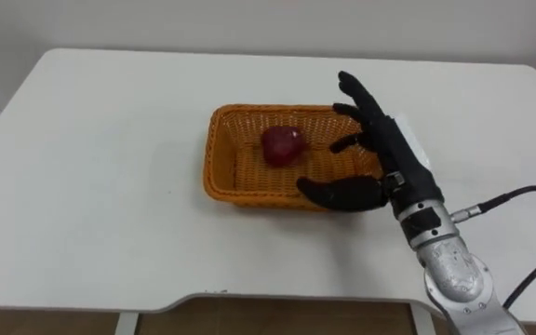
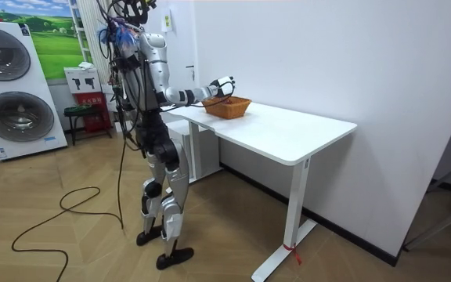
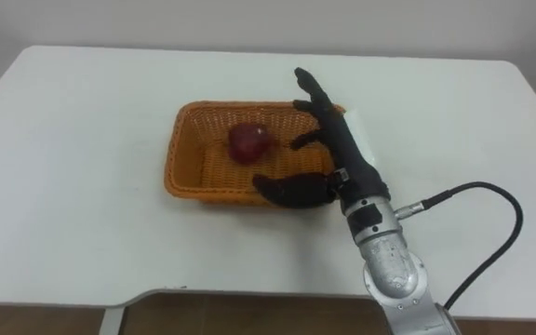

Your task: Pick and place apple

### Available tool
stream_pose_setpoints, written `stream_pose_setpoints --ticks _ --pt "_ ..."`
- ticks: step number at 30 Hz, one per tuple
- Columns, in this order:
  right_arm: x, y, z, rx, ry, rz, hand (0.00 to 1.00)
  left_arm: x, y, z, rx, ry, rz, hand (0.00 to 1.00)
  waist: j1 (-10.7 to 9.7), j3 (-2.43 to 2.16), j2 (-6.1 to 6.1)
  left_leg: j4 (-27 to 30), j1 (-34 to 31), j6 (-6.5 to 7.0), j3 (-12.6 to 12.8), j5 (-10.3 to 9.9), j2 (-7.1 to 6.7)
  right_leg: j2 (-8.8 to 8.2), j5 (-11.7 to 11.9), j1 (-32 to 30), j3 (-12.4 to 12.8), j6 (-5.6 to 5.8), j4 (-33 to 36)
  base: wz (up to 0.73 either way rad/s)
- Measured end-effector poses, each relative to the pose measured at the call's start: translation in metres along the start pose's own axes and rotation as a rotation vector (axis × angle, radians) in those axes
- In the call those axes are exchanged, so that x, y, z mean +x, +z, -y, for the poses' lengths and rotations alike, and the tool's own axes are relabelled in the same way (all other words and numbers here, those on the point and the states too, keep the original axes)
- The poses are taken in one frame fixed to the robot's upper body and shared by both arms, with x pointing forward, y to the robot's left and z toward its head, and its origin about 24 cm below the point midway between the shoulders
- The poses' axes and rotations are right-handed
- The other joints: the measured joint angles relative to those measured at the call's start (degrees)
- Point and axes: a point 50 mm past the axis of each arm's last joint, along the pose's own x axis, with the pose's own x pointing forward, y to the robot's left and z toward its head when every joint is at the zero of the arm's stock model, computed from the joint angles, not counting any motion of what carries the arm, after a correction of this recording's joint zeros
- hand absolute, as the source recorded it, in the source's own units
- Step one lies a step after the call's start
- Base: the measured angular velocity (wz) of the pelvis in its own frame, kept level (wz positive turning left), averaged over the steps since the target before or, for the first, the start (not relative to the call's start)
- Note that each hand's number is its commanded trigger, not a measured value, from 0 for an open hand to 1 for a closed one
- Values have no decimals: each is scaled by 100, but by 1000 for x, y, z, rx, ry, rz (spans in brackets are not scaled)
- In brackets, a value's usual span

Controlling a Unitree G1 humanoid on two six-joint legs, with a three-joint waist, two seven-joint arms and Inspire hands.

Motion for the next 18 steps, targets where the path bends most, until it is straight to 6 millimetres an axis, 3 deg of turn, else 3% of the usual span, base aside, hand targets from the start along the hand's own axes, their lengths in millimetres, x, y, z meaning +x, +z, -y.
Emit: stream_pose_setpoints --ticks 11,18 --pt "1 1 4 -4 -28 3 0 -1 -6 -1 -4 4 -14 0 -17 7 -31 0 21 -3 2 5 -1 4 0 10 22 0 5 0" --pt "-1 -2 42 -10 -279 -8 0 -2 -10 -5 -8 38 -25 0 -87 29 -152 13 17 -1 8 8 0 0 0 10 7 0 14 0"
